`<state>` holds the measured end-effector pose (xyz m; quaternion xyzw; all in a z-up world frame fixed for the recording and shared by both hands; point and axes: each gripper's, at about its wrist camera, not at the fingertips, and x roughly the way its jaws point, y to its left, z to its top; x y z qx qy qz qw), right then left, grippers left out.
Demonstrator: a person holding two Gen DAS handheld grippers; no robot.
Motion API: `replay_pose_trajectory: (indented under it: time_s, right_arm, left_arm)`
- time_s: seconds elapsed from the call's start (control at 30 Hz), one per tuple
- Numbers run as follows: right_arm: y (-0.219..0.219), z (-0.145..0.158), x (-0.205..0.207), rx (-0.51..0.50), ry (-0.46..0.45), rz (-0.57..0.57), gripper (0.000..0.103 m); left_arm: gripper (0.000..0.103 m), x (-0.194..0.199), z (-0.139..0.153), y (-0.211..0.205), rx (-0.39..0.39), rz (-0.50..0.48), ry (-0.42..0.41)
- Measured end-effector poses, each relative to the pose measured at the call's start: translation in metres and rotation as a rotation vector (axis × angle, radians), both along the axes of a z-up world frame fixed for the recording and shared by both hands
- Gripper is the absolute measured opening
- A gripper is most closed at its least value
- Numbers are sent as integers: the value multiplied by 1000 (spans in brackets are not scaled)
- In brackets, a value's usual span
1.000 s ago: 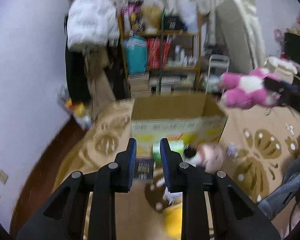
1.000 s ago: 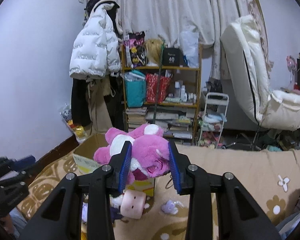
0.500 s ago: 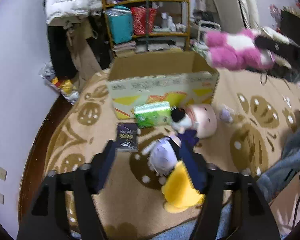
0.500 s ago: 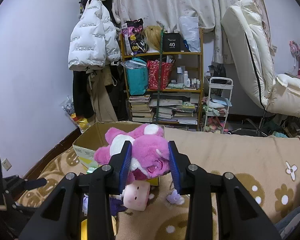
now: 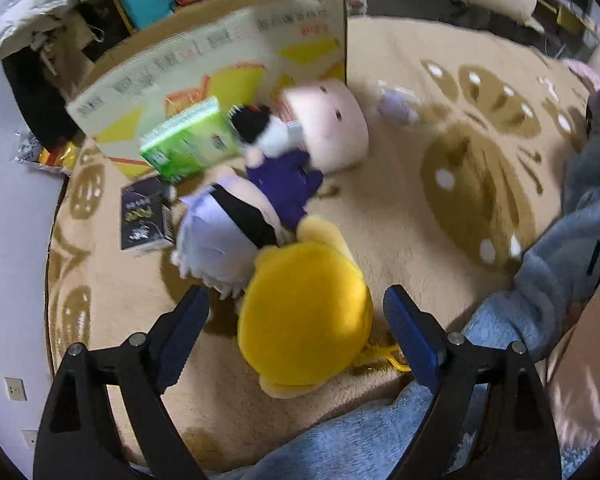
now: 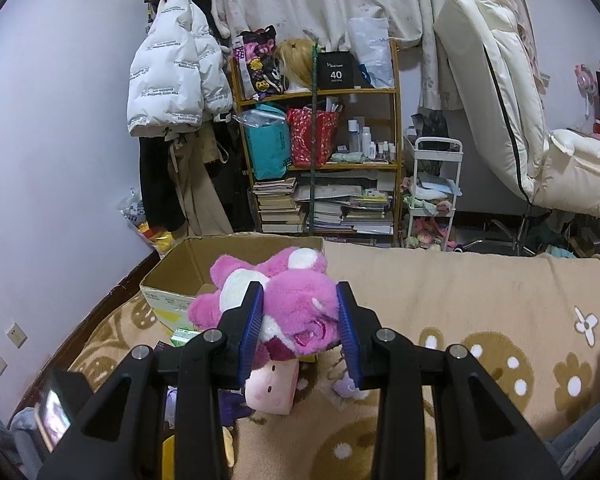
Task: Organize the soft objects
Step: 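Lift the yellow plush with the left gripper while the right gripper carries the pink bear over the box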
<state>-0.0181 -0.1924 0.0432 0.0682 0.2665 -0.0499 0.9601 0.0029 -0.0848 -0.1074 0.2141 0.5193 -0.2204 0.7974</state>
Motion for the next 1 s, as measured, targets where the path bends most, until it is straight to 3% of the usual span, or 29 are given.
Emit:
replay_pose_trajectory:
  time_s: [0.27,0.37,0.53,0.67,1.0]
  right_arm:
    - [-1,-3,6,17,27,-10,38]
    - [-2,-4,7,17,31,-12,38]
    - [-3,-4,6,20,29,-12,38]
    - [-4,-4,7,17,31,-12,38]
    - [-7,11,6,5,-18,-13,38]
  left_arm:
    - [88,0,-27,-8,58,-1,88]
    - [73,-1,-29,-9,79,9,66]
    - [67,0,-20,0,30,29,56]
    - [67,-5,2,5,12,52,-41]
    - [67,-4,77,29,-127,144,-306]
